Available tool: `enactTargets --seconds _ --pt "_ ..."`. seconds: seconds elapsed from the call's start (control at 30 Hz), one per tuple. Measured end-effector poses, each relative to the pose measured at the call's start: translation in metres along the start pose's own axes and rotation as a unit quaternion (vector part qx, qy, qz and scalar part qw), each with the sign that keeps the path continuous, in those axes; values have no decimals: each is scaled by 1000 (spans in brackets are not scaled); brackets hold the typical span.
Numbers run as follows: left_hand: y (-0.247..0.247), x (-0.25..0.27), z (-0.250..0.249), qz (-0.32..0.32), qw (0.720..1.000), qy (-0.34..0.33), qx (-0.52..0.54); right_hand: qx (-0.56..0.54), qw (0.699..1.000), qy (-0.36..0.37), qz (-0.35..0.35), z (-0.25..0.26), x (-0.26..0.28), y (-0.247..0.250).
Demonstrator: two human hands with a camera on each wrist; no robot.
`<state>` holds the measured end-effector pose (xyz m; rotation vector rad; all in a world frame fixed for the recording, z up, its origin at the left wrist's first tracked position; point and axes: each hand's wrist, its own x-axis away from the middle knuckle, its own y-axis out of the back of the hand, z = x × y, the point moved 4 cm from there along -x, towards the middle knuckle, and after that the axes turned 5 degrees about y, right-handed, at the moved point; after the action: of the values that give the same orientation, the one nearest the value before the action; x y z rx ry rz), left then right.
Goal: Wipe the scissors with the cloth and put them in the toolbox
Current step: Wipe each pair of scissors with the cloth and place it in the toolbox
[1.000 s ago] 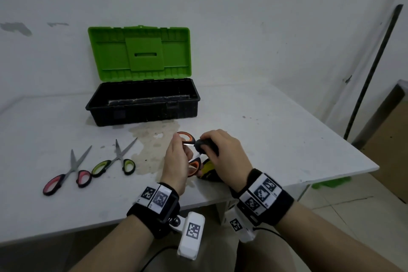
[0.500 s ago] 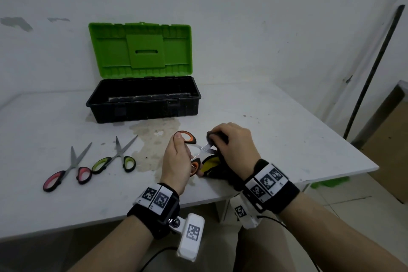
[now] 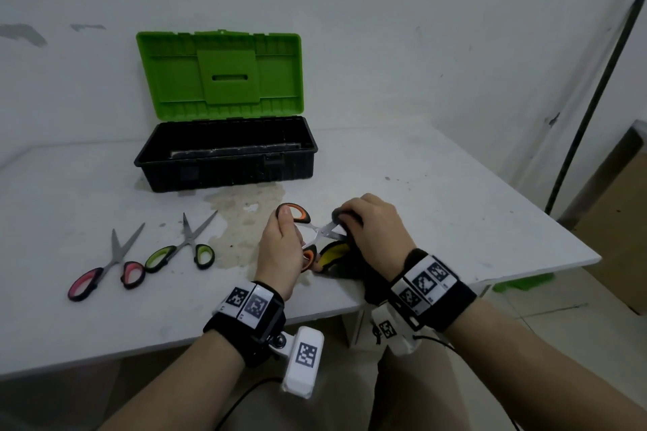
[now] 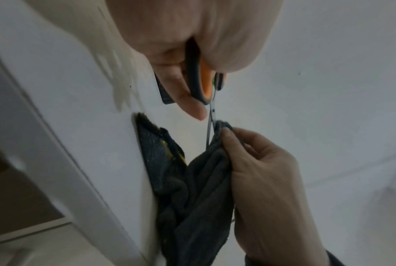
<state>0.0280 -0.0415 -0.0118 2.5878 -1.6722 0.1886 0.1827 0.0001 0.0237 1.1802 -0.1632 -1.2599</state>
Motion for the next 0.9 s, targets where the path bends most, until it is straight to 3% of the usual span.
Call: enactTargets --seconds 0.1,0.23,0.43,0.53,0.6,0.73,0.9 --pt "2 -2 -2 -2 1000 16 18 -20 999 31 -34 9 4 4" --pt "0 -5 -6 0 1000 -2 12 -12 994 104 19 35 17 -17" --pt "1 2 -6 8 1000 7 13 11 999 40 2 19 7 -19" --pt "3 0 -6 -2 1000 5 17 -4 999 -6 -53 11 5 -7" --pt "4 -3 -5 -5 1000 -1 8 -19 997 38 -58 17 8 -6" --pt "3 -5 -5 -10 999 -30 -32 -20 991 130 14 38 21 -23" --pt "4 -4 -3 -15 1000 -14 6 5 999 45 -6 13 9 -19"
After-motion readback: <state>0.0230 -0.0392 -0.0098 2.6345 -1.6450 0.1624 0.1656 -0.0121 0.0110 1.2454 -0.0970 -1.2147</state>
